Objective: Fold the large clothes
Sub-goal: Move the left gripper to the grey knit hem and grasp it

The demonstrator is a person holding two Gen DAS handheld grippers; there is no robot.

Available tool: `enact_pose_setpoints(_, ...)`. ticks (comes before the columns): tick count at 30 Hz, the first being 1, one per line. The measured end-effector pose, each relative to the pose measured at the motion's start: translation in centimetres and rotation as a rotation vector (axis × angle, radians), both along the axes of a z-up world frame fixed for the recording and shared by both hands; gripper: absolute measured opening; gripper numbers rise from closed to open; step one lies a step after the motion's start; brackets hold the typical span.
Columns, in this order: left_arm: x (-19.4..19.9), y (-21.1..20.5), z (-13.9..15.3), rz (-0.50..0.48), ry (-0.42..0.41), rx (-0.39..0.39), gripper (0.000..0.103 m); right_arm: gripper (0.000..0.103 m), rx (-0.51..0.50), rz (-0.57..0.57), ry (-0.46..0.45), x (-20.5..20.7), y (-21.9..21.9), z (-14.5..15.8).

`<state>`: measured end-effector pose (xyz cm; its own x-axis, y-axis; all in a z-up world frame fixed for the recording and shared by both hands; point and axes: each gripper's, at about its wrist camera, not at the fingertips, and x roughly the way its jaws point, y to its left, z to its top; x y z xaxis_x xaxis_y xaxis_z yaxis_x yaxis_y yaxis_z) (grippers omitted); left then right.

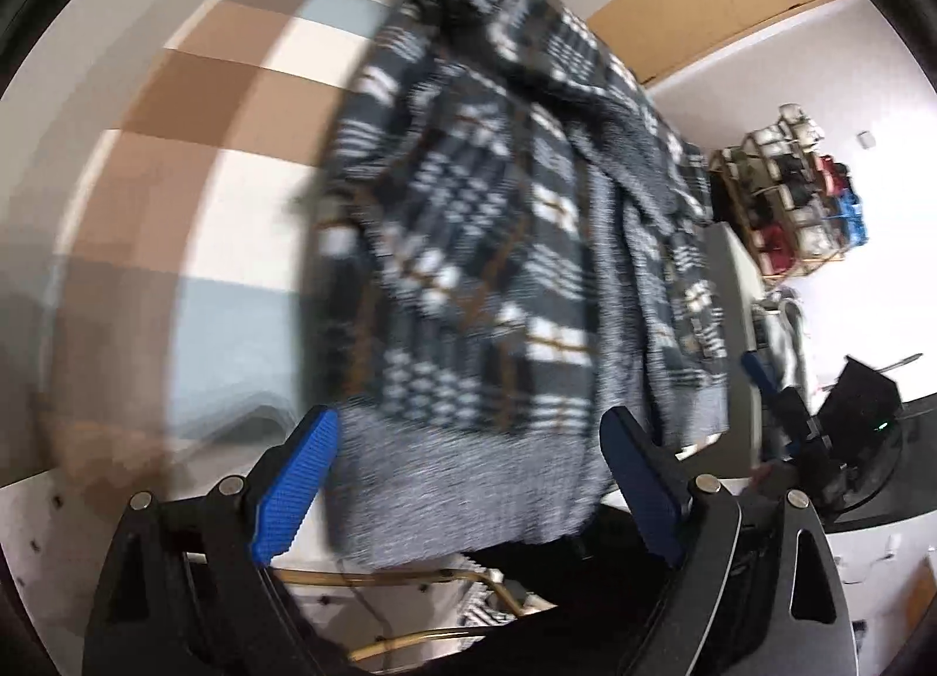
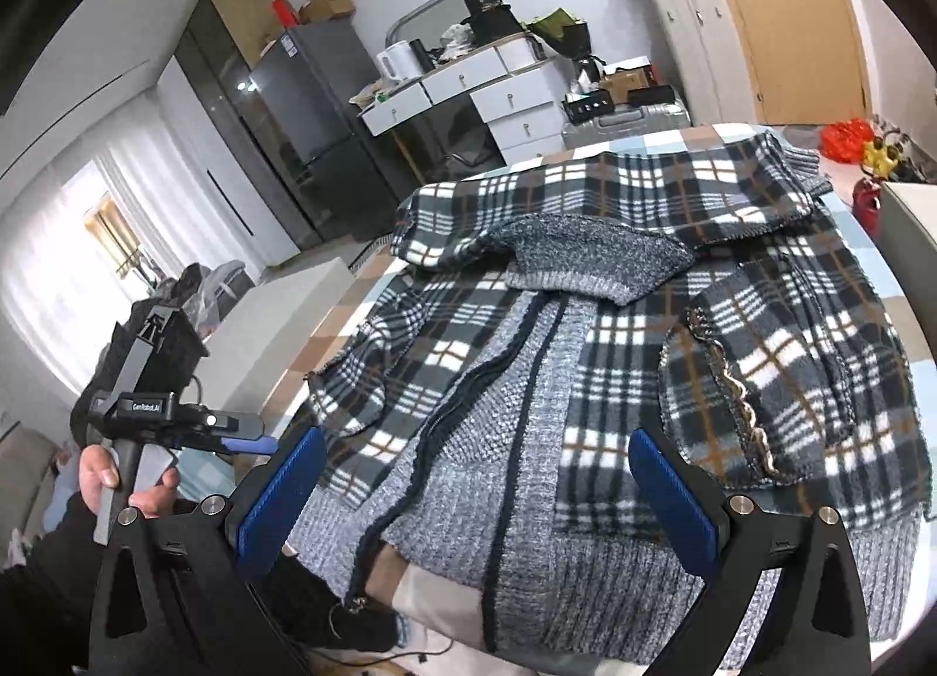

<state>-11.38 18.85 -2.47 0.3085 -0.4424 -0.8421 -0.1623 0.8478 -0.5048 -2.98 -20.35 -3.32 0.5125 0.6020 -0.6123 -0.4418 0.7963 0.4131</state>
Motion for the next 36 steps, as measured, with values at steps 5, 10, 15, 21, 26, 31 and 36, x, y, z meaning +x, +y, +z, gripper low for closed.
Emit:
enact_pose_setpoints(5,-0.4,0.9,-0.4,0.015,0.017,-0.018,0.088,0.103,-0.021,0.011,-0.005,0.0,0.6,-0.1)
enact_pose_setpoints(10,0.8,0.6,-2.0,0.002,0.086,-0.096,0.088,0.103,-0.041,0.019,-0.016,-0.3,0.8,-0.1)
enact_pose_setpoints(15,1.7,0.6,-2.2,-0.013,0.087,-0.079,0.087,0.103,-0.045,0.018,-0.02,-0.4,0.8,-0.2)
enact_pose_setpoints(21,2.1,0.9,-3.0,-0.047,0.118,-0.252,0.087,0.103,-0.05,0.019,-0.011,-0.2,0.8,-0.4)
enact_pose_setpoints(26,2.5,0.9,-2.1,-0.084,0.08,-0.378,0.087,0.103,-0.056,0.025,-0.019,-0.4,0.9,-0.4)
enact_pose_setpoints(31,3.4,-1.6,-0.7,-0.182,0.049,-0.368,0.087,0.103,-0.066,0.03,-0.009,-0.2,1.1,-0.6)
enact_pose_setpoints(36,3.6,-2.7,-1.9,-0.199,0.08,-0.265,0.087,0.103,-0.078,0.029,-0.012,-0.3,1.1,-0.7)
